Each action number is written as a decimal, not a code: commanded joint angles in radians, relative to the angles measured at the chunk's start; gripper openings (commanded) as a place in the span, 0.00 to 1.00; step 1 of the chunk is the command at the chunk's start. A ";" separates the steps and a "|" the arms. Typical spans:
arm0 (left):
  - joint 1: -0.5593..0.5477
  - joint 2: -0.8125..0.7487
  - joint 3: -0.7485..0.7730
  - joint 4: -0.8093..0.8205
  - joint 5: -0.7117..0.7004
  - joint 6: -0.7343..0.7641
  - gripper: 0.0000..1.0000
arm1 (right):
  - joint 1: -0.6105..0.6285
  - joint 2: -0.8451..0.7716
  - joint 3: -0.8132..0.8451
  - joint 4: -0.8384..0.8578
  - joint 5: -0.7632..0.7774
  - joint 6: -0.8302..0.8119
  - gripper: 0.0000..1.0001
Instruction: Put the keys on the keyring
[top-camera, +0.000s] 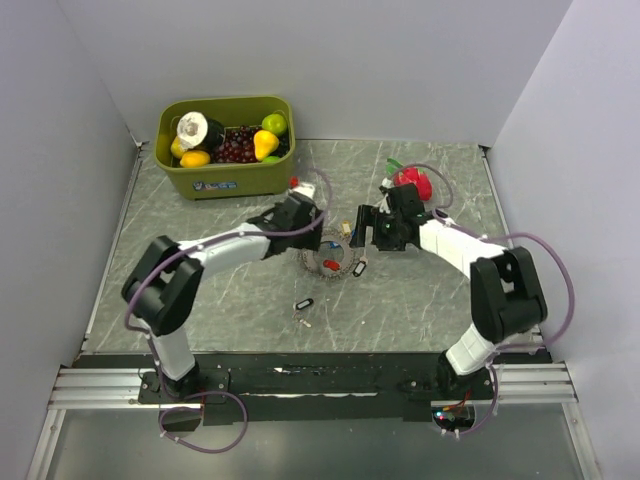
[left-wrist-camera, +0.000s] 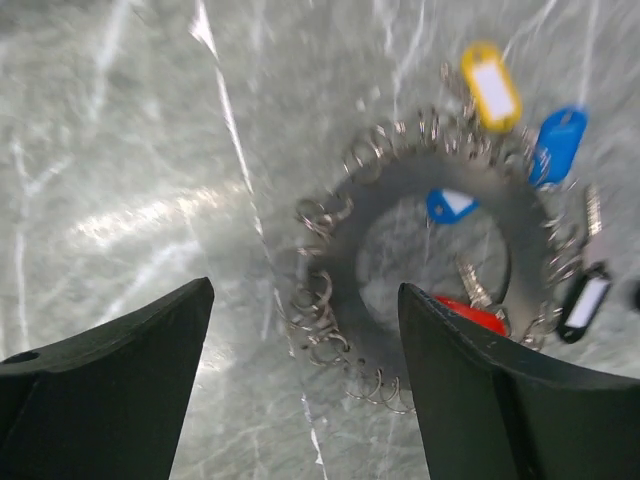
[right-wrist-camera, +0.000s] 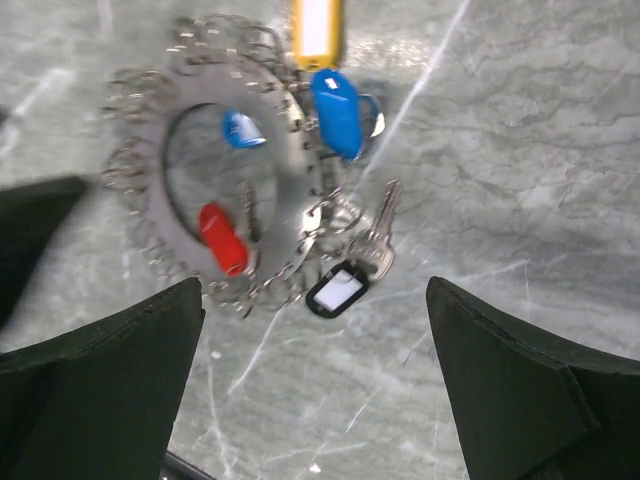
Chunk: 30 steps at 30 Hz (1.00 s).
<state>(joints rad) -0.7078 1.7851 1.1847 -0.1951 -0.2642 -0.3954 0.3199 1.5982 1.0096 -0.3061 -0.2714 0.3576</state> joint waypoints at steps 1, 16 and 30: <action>0.091 -0.088 -0.063 0.077 0.161 -0.063 0.80 | 0.039 0.072 0.070 -0.027 0.034 0.000 0.98; 0.234 0.023 -0.151 0.160 0.505 -0.204 0.70 | 0.056 0.214 0.075 0.033 -0.066 0.038 0.27; 0.228 0.114 -0.093 0.215 0.622 -0.175 0.67 | 0.102 0.023 -0.201 0.124 -0.109 0.109 0.09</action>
<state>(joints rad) -0.4721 1.8790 1.0607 0.0467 0.3317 -0.5880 0.4061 1.6848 0.8688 -0.1844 -0.3988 0.4408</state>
